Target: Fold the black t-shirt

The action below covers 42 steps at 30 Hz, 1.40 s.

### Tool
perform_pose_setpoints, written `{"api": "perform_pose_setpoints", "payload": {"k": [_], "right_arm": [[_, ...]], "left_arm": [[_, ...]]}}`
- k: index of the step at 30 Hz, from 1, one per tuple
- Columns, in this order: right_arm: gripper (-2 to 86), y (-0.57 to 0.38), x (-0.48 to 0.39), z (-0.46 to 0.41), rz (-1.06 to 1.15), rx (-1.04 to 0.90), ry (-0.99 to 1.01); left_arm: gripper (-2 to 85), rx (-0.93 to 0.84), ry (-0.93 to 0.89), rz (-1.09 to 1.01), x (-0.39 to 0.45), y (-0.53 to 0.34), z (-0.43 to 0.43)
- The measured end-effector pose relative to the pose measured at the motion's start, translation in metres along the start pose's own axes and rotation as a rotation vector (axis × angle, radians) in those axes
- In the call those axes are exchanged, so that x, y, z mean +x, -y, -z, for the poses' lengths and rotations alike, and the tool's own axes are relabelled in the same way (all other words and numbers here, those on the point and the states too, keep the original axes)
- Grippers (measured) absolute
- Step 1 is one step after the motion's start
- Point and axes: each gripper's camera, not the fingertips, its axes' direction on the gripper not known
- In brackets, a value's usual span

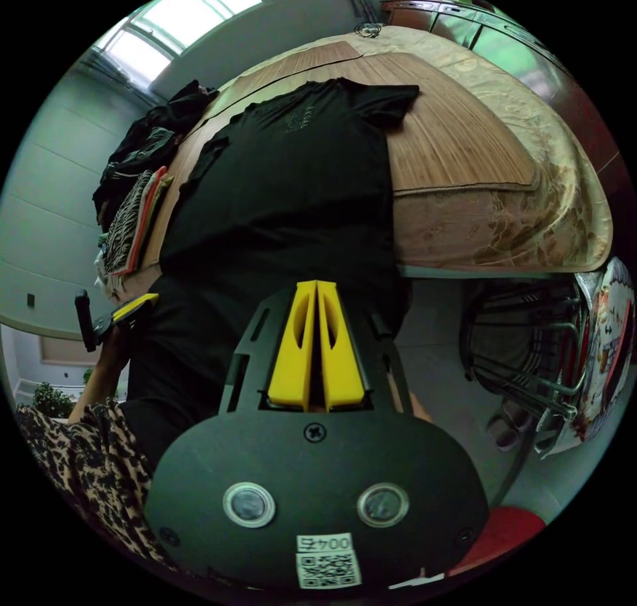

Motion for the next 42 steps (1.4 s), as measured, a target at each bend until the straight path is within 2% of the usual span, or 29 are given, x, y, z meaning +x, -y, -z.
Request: {"api": "perform_pose_setpoints", "payload": {"k": [6, 16, 23, 31, 42], "right_arm": [[-0.6, 0.005, -0.005, -0.004, 0.026, -0.002, -0.006], [-0.6, 0.007, -0.041, -0.014, 0.146, 0.037, -0.217], [-0.7, 0.013, -0.049, -0.02, 0.194, 0.056, -0.258], [-0.7, 0.028, -0.035, -0.02, 0.169, 0.06, -0.158], [-0.8, 0.054, -0.029, -0.029, 0.207, 0.045, -0.177]], "left_arm": [[0.1, -0.004, -0.014, 0.005, -0.005, 0.0, -0.002], [0.1, -0.012, -0.016, 0.003, -0.01, 0.001, -0.005], [0.1, -0.017, -0.025, 0.007, -0.014, 0.002, -0.008], [0.1, -0.014, -0.034, 0.012, -0.018, 0.002, -0.009], [0.2, -0.012, -0.049, 0.018, -0.023, 0.002, -0.012]]}}
